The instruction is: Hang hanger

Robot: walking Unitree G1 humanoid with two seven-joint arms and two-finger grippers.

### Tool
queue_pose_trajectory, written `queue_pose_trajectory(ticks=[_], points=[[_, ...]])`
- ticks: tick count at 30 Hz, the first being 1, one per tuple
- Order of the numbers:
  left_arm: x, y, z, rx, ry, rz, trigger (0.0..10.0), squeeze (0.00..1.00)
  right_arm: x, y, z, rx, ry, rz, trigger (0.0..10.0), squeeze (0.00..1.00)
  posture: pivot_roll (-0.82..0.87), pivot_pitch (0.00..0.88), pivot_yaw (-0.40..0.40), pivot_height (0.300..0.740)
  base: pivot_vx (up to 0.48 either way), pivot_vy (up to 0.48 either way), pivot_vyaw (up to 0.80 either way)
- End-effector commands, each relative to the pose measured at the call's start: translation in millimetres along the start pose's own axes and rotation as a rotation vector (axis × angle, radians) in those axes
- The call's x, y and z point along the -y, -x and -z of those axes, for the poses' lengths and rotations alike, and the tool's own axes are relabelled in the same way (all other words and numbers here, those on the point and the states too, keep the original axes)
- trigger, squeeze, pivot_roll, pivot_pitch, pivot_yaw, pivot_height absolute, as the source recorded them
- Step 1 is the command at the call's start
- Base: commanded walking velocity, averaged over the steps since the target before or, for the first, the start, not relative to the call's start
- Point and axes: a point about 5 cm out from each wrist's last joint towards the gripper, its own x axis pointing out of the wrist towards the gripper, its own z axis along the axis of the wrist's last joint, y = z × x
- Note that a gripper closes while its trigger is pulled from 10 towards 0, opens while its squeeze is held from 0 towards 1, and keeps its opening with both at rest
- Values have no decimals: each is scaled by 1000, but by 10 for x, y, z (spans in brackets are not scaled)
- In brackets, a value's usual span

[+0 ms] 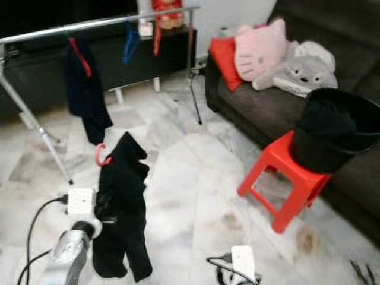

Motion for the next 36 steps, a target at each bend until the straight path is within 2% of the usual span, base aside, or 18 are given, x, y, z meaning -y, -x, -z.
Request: queue_pose_trajectory(ticks=[1, 8, 16, 21, 22, 24, 25, 27, 28, 29, 30, 31, 32, 34, 35, 36], points=[[29, -29, -90, 43, 3, 7, 10000, 0, 71, 3, -18, 2, 5, 16, 10000, 0, -47, 0, 2, 740, -259, 0, 800], [68, -44, -118, 49, -33, 36, 10000, 0, 64, 2, -23, 8, -1, 10, 10000, 0, -44, 0, 2, 740, 0, 0, 800], [165, -56, -172, 61, -46, 103, 10000, 0, 71, 6, -32, 26, -2, 12, 10000, 0, -43, 0, -1, 740, 0, 0, 0], [241, -69, -238, 65, -54, 171, 10000, 0, 82, 10, -62, 58, 37, 13, 10000, 0, -34, 0, -8, 740, 0, 0, 0], [279, -66, -274, 65, -66, 218, 10000, 0, 81, 12, -99, 92, 78, 10, 10000, 0, -37, 0, -8, 740, 0, 0, 0], [303, -62, -297, 67, -72, 247, 10000, 0, 78, 14, -120, 110, 106, 6, 10000, 0, -42, 0, -8, 740, 0, 0, 0], [346, -58, -344, 70, -84, 305, 10000, 0, 71, 18, -157, 145, 144, -4, 10000, 0, -44, 0, -8, 740, 0, 0, 0], [380, -61, -383, 70, -97, 352, 10000, 0, 62, 23, -189, 178, 165, -13, 10000, 0, -44, 0, -8, 740, 0, 0, 0], [405, -64, -419, 68, -109, 392, 10000, 0, 61, 28, -249, 220, 209, -19, 10000, 0, -50, 0, -8, 740, 0, 0, 0], [422, -69, -452, 68, -119, 422, 10000, 0, 171, 52, -663, 395, 271, -28, 10000, 0, -50, 0, -8, 740, 0, 0, 0], [425, -72, -463, 68, -121, 429, 10000, 0, 202, 72, -794, 450, 292, -33, 10000, 0, -54, 0, -7, 740, 0, 0, 0], [425, -72, -463, 68, -121, 429, 10000, 0, 202, 72, -794, 450, 292, -33, 10000, 0, -54, 0, -7, 740, 0, 0, 0], [444, -87, -498, 73, -125, 448, 10000, 0, 239, 177, -1043, 635, 483, 17, 10000, 0, -55, 0, -7, 740, 0, 0, 0], [484, -109, -549, 80, -129, 477, 10000, 0, 189, 317, -1229, 842, 712, 30, 10000, 0, -58, 0, -6, 740, 0, 0, 0], [523, -122, -589, 87, -130, 503, 10000, 0, 201, 284, -1267, 779, 670, -27, 10000, 0, -58, 0, -6, 740, 0, 0, 0], [549, -123, -613, 90, -128, 521, 10000, 0, 213, 244, -1261, 708, 590, -87, 10000, 0, -58, 0, -6, 740, 0, 0, 0]])
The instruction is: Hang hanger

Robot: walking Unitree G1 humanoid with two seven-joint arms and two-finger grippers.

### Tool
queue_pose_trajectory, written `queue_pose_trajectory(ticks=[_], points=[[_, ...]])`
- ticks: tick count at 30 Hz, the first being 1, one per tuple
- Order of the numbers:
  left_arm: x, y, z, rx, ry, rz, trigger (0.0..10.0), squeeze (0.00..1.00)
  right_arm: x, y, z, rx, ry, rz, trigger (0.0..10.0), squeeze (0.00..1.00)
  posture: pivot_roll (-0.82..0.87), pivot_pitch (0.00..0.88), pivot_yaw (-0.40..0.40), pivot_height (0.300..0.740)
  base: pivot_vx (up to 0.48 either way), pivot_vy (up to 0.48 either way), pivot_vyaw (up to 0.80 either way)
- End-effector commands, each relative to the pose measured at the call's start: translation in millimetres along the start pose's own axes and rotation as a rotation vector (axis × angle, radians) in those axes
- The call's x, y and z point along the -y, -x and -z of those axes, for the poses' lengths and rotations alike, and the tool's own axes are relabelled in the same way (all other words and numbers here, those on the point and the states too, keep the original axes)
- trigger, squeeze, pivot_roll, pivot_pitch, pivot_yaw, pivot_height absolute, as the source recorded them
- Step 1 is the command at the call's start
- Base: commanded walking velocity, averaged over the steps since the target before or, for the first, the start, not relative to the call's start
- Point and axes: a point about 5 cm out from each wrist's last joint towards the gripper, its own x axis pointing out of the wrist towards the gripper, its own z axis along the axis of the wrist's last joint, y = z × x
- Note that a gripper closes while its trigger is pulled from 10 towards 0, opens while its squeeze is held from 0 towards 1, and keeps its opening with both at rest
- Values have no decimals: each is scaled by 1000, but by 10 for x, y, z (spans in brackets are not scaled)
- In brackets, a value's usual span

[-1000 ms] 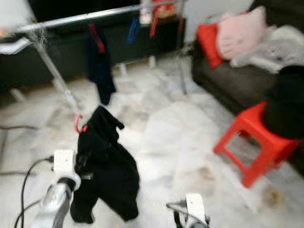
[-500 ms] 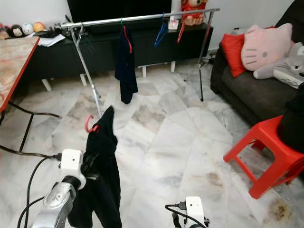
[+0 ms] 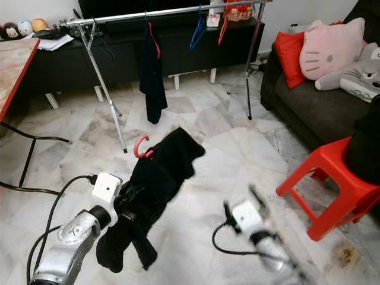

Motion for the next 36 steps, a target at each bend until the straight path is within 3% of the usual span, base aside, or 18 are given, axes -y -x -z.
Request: queue_pose_trajectory(ticks=[1, 4, 6, 8, 11, 15, 18, 23, 29, 36], points=[[75, -81, -226, 79, -14, 67, 10000, 0, -208, 31, 108, -101, -179, -130, 10000, 0, -58, 0, -6, 740, 0, 0, 0], [118, -100, -305, 90, -16, 112, 10000, 0, -234, 31, 91, -96, -204, -180, 10000, 0, -64, 0, -4, 740, 0, 0, 0], [140, -110, -354, 98, -18, 140, 10000, 0, -223, 49, 17, -27, -89, -179, 10000, 0, -65, 0, -4, 740, 0, 0, 0], [174, -125, -442, 111, -28, 182, 10000, 0, -274, 138, -50, 71, -102, -173, 10000, 0, -67, 0, -8, 740, 0, 0, 0], [205, -140, -497, 121, -33, 206, 10000, 0, -283, 179, -74, 102, -87, -162, 10000, 0, -66, 0, -10, 740, 0, 0, 0], [349, -147, -650, 146, -23, 322, 10000, 0, -395, 269, -9, 57, -73, -288, 10000, 0, -73, 0, -12, 740, 0, 0, 0], [379, -139, -677, 149, -14, 349, 10000, 0, -392, 280, 2, 54, -53, -293, 10000, 0, -75, 0, -12, 740, 0, 0, 0], [490, -112, -776, 160, 10, 451, 10000, 0, -288, 270, -4, 60, -19, -227, 10000, 0, -77, 0, -14, 740, 0, 0, 0], [554, -83, -799, 147, 29, 512, 10000, 0, -104, 222, -18, 45, 2, -63, 10000, 0, -77, 0, -13, 740, 0, 0, 0], [559, -63, -777, 119, 36, 529, 10000, 0, -69, 187, 1, 13, 43, -21, 10000, 0, -78, 0, -13, 740, 0, 0, 0]])
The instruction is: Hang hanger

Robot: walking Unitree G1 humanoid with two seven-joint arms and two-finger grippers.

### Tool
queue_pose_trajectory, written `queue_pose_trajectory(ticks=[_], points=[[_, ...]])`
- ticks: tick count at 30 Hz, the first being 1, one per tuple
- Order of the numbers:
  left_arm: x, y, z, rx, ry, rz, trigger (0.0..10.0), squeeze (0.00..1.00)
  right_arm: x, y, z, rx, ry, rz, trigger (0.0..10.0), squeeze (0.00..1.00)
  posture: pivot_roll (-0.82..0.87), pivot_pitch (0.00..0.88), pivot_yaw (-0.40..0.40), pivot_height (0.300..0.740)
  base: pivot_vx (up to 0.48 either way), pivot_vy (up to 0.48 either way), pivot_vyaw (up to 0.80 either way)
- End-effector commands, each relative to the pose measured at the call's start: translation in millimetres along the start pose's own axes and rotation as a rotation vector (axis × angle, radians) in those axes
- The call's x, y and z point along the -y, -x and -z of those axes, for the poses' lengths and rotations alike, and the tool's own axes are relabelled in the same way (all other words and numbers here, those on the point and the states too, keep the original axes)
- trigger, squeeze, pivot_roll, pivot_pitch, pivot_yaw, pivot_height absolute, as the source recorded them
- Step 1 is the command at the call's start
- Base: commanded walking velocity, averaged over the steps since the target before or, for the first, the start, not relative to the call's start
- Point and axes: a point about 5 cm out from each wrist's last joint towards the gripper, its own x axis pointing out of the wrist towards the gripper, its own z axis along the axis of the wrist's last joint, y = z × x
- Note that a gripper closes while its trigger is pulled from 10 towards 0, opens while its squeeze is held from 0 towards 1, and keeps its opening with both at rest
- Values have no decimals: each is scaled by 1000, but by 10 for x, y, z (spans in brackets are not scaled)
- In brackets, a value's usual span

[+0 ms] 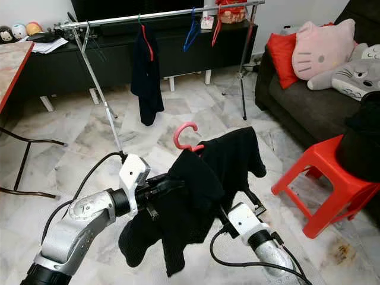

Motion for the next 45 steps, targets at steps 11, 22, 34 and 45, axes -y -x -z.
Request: queue_pose_trajectory(ticks=[11, 22, 34, 45], points=[[85, -4, -198, 64, 6, 70, 10000, 0, -108, -64, -66, 18, -22, -54, 10000, 0, -74, 0, -15, 740, 0, 0, 0], [139, -20, -239, 74, 17, 100, 10000, 0, -196, -107, -30, -36, 57, -34, 10000, 0, -75, 0, -15, 740, 0, 0, 0], [149, -22, -221, 71, 28, 100, 10000, 0, -65, -158, -89, -5, 67, 64, 10000, 0, -70, 0, -15, 740, 0, 0, 0], [156, -23, -207, 70, 39, 99, 10000, 0, -37, -177, -222, 85, 12, 131, 8549, 0, -72, 0, -13, 740, 0, 0, 0]])
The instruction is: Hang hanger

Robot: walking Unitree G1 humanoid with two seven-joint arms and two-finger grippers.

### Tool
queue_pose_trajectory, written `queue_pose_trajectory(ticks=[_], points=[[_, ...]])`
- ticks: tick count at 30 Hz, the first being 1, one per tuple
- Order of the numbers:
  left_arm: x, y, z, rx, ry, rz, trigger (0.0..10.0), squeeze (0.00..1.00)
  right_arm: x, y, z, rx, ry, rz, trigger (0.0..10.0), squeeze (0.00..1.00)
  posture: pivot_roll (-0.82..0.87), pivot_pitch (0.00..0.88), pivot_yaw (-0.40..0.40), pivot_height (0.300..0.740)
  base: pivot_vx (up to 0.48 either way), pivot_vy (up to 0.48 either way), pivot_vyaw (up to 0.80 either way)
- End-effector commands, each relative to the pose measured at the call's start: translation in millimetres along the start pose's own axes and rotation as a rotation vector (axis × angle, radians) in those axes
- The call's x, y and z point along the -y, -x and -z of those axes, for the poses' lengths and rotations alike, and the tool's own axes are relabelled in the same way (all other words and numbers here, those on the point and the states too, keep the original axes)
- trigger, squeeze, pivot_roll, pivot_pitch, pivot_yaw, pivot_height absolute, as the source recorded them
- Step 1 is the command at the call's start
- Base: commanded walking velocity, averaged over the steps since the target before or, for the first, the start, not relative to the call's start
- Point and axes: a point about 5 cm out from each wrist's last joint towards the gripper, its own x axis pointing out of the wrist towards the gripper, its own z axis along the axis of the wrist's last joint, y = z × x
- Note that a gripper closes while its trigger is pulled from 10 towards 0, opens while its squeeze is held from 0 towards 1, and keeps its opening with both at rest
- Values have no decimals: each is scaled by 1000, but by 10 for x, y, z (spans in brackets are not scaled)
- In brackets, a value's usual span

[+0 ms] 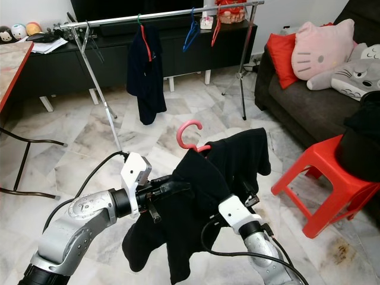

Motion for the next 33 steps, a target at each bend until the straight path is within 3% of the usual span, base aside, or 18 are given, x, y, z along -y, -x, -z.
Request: queue_pose_trajectory(ticks=[1, 2, 3, 33], points=[[59, -21, -104, 42, -19, 30, 10000, 0, 20, -1, -36, 20, -41, 40, 6706, 0, -73, 0, -12, 740, 0, 0, 0], [59, -21, -103, 41, -20, 29, 10000, 0, 21, -2, -33, 16, -48, 46, 4353, 0, -73, 0, -12, 740, 0, 0, 0], [59, -22, -101, 40, -20, 29, 10000, 0, 20, -2, -31, 14, -53, 49, 0, 0, -71, 0, -13, 740, 0, 0, 0], [50, -29, -90, 31, -21, 18, 10000, 0, -74, -9, 1, -16, -75, -11, 0, 0, -67, 0, -14, 740, 0, 0, 0]])
